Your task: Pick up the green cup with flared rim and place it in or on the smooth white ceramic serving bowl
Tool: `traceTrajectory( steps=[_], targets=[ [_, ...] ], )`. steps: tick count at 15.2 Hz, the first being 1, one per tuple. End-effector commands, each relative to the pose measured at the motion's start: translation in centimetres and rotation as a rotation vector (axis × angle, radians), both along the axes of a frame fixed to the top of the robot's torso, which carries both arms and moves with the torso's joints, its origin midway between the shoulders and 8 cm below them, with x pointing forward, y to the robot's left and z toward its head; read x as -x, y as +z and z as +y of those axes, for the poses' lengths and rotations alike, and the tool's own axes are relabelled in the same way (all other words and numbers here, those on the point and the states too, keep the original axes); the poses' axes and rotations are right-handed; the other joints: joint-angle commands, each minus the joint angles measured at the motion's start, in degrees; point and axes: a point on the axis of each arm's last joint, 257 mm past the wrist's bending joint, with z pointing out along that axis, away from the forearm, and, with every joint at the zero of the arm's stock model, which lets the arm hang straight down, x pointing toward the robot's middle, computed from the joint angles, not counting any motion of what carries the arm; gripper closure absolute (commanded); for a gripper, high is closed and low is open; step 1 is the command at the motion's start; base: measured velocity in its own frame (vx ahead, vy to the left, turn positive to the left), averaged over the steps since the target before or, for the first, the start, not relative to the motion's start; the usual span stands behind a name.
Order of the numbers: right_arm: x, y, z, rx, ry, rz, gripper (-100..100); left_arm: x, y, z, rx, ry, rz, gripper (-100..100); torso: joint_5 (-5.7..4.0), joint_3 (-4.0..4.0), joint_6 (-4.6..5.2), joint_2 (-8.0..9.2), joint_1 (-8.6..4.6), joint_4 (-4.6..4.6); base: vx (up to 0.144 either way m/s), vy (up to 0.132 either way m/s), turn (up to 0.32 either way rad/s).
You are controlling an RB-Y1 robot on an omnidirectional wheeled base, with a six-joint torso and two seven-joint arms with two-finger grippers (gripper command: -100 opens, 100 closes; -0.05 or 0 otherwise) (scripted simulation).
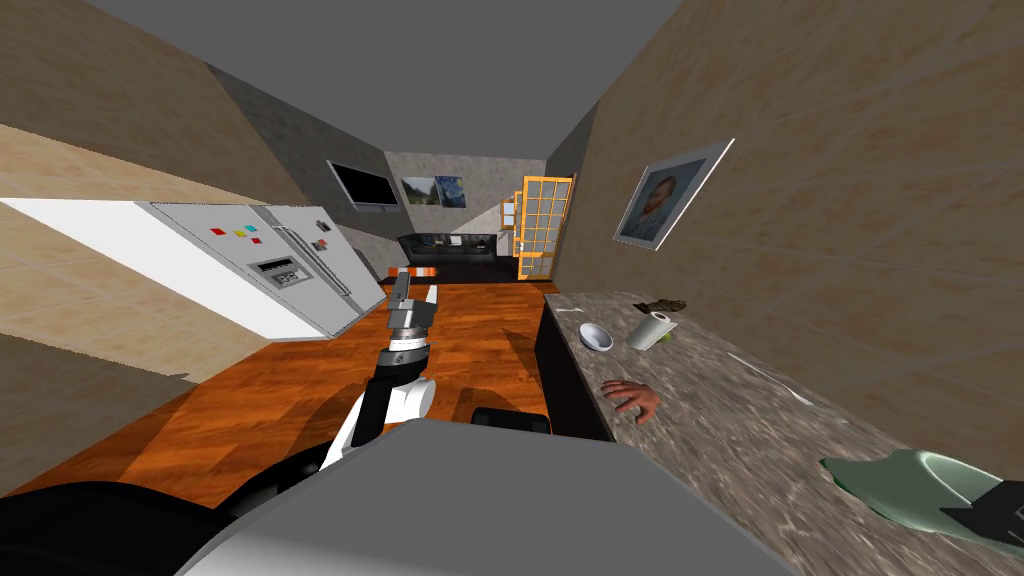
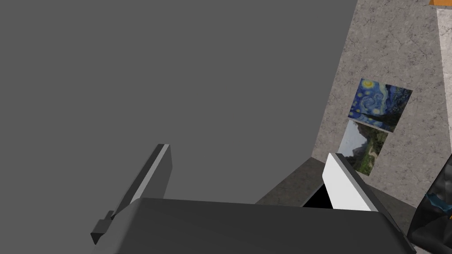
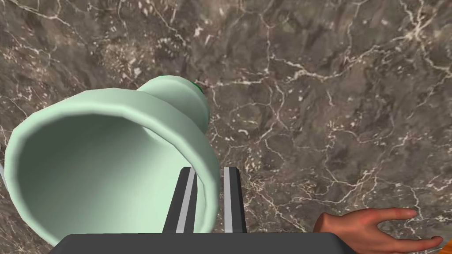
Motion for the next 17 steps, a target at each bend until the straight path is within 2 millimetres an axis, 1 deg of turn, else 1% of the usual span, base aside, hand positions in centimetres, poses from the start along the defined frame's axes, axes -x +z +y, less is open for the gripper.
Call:
traceTrajectory(
  steps=[1,5,9,10,12,13,15,16,17],
  targets=[
    [0.4,0.7,-0.5,-0.004,0.001,0.002,100,0.0,0.0,0.0,0.000,0.000,0.000,0,0.00,0.00,0.00,0.00,0.00,0.00,-0.116,-0.019,0.010],
    [1.3,2.1,-1.4,-0.006,0.000,0.005,100,0.0,0.0,0.0,0.000,0.000,0.000,0,0.04,-0.06,-0.04,-0.11,0.08,-0.03,-0.102,-0.016,0.011],
    [2.4,3.8,-2.3,-0.009,0.000,0.010,100,0.0,0.0,0.0,0.000,0.000,0.000,0,0.06,-0.01,-0.04,0.00,0.09,-0.02,-0.130,-0.019,0.015],
    [2.4,3.8,-2.3,-0.009,0.000,0.010,100,0.0,0.0,0.0,0.000,0.000,0.000,0,0.07,-0.01,-0.04,0.01,0.10,-0.02,-0.110,-0.019,0.006],
    [3.1,4.8,-2.8,-0.012,0.000,0.012,100,0.0,0.0,0.0,0.000,0.000,0.000,0,0.08,-0.04,-0.05,-0.06,0.13,-0.03,-0.113,-0.021,0.011],
    [3.1,4.8,-2.8,-0.012,0.000,0.012,100,0.0,0.0,0.0,0.000,0.000,0.000,0,0.11,-0.03,-0.05,-0.04,0.12,-0.03,-0.106,-0.028,0.007],
    [3.7,5.8,-3.2,-0.014,0.001,0.015,100,0.0,0.0,0.0,0.000,0.000,0.000,0,0.10,-0.07,-0.08,-0.10,0.12,-0.04,-0.102,-0.019,0.013],
    [3.7,5.8,-3.2,-0.015,0.001,0.015,100,0.0,0.0,0.0,0.000,0.000,0.000,0,0.12,-0.07,-0.08,-0.11,0.15,-0.04,-0.096,-0.014,0.010],
    [4.0,6.2,-3.3,-0.016,0.002,0.017,100,0.0,0.0,0.0,0.000,0.000,0.000,0,0.13,-0.08,-0.09,-0.13,0.17,-0.04,-0.097,-0.014,0.010]
  ],
)
